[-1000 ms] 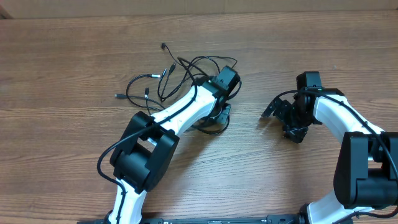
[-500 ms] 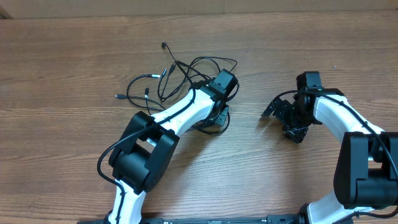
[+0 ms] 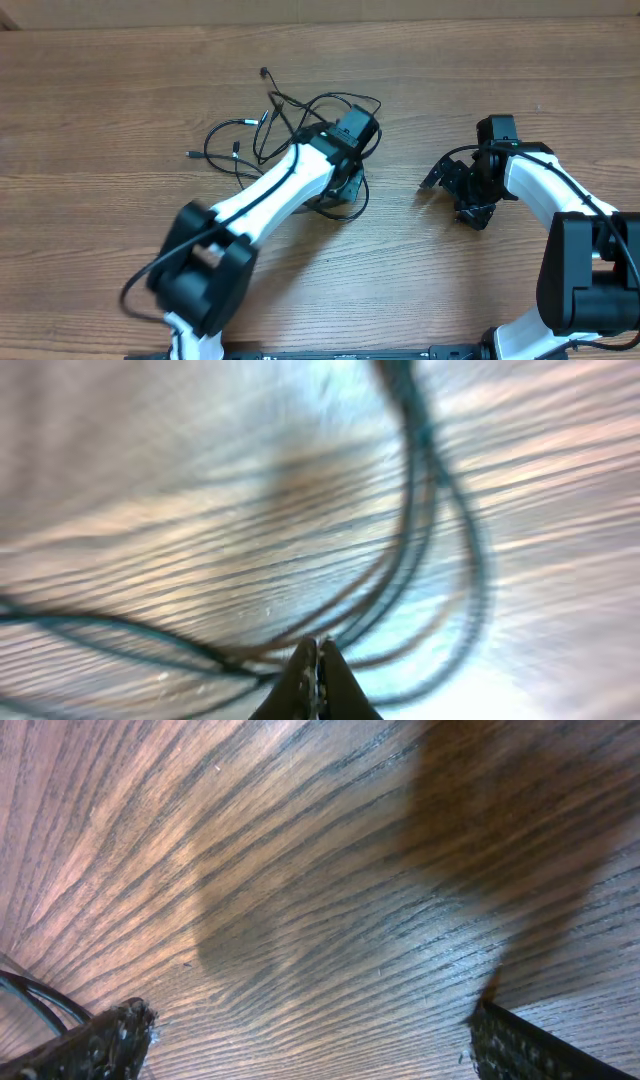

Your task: Untangle cables

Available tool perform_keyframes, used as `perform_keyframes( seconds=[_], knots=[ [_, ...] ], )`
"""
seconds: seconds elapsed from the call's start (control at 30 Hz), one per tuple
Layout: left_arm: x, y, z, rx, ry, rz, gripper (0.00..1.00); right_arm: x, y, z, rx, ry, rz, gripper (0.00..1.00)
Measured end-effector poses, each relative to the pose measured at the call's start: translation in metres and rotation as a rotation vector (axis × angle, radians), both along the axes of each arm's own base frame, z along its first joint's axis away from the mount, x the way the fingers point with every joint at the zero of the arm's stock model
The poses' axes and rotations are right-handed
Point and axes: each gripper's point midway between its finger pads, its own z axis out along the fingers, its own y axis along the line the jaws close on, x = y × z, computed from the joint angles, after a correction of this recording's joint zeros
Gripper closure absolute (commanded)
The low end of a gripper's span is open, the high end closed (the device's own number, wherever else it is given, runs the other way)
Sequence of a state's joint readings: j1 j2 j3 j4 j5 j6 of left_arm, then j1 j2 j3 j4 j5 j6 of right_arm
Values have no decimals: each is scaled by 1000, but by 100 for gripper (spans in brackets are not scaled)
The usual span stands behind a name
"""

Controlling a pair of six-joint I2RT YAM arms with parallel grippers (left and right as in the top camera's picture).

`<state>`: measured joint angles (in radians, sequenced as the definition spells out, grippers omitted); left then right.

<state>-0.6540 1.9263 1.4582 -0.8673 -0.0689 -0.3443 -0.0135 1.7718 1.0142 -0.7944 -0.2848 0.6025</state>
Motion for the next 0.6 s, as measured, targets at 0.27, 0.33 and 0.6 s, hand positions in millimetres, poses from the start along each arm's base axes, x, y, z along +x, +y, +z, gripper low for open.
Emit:
perform_keyframes(
  seconds=[0.27,0.33,0.6],
  knots=[
    [10,-7,30,-73,-86,23,96,0,0,0,0,0,1,0],
    [12,-11,29,-86,-87,18,91,0,0,0,0,0,0,0],
    [20,-21,21,-125,-95,39,69,0,0,0,0,0,1,0]
  ],
)
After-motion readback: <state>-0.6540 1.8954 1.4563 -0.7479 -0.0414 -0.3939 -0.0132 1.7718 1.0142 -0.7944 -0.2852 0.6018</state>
